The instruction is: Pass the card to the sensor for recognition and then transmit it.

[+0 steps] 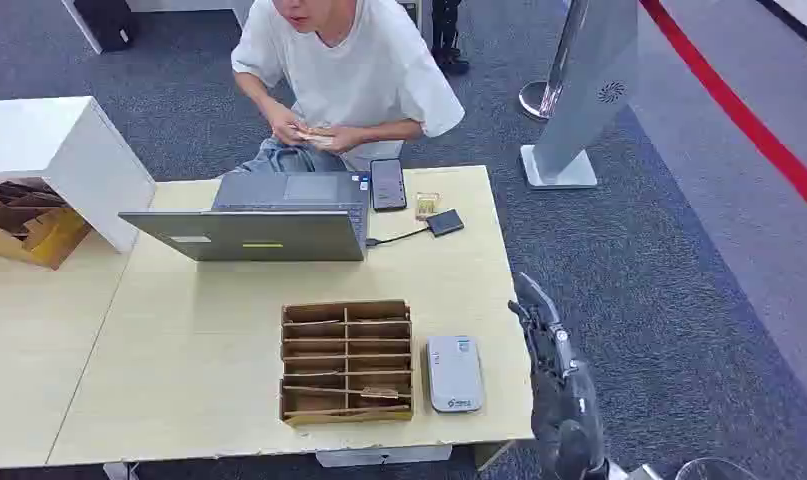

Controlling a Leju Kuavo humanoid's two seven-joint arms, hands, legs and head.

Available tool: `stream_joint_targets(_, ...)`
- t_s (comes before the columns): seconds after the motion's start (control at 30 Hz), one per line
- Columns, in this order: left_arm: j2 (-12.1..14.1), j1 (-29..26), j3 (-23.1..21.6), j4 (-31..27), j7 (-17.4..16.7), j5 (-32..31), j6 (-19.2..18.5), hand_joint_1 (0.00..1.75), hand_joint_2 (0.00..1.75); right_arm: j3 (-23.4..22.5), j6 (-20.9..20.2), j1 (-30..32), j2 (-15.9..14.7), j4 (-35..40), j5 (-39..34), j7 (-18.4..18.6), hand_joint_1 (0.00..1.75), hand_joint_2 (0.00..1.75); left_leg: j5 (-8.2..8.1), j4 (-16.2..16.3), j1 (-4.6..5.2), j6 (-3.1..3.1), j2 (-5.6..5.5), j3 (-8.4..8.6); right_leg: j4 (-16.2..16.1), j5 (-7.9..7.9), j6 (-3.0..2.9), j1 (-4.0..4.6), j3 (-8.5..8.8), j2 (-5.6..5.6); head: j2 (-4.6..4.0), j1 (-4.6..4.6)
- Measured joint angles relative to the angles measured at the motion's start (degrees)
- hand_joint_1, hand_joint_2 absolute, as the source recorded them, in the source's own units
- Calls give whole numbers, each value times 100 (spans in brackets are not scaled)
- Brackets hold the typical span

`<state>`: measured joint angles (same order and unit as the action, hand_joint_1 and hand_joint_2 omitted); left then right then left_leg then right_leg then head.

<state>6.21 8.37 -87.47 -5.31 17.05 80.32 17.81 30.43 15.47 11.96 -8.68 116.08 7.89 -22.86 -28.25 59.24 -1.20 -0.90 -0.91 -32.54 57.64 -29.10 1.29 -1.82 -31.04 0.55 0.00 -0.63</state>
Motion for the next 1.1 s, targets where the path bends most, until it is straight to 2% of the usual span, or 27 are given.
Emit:
stream_joint_targets(0.33, 2, 1, -18, 0, -55, 4, -18, 0, 0, 15, -68, -4, 2, 0, 39, -20, 0, 0, 0, 0, 0, 0, 0, 0, 0, 0, 0, 0, 0, 0, 0, 2)
stream_joint_targets(0.37, 2, 1, -33, 0, -57, 2, -22, 0, 0, 15, -70, -7, 2, 0, 66, -22, 0, 175, 0, 0, 0, 0, 0, 0, 0, 0, 0, 0, 0, 0, 0, 0)
stream_joint_targets(0.57, 2, 5, -70, 0, -70, -87, -68, 0, 0, 15, -28, -149, 0, -17, 712, 74, 0, 175, 0, 0, 0, 0, 1, 1, 0, 0, 0, 0, 0, 1, 0, 2)
stream_joint_targets(0.67, 2, 19, -96, 0, -101, -221, -90, 0, 0, 15, 39, -400, -2, -81, 1194, 247, 0, 175, 3, 0, 0, -3, 2, 1, 0, 3, 0, 0, 0, 4, 0, 0)
stream_joint_targets(0.8, 2, 91, -116, 0, -184, -398, -125, 0, 0, 20, 103, -852, -11, -232, 1819, 553, 0, 175, 6, 0, 0, -2, 1, 1, 1, 4, 0, 0, 2, 2, 0, 2)
stream_joint_targets(1.1, -4, 233, -138, -2, -374, -765, -155, 0, 0, 280, 555, -2033, -13, -868, 3723, 1502, 0, 175, 13, 0, 0, -5, 4, 2, 3, 13, 2, 0, -1, 10, 0, 2)
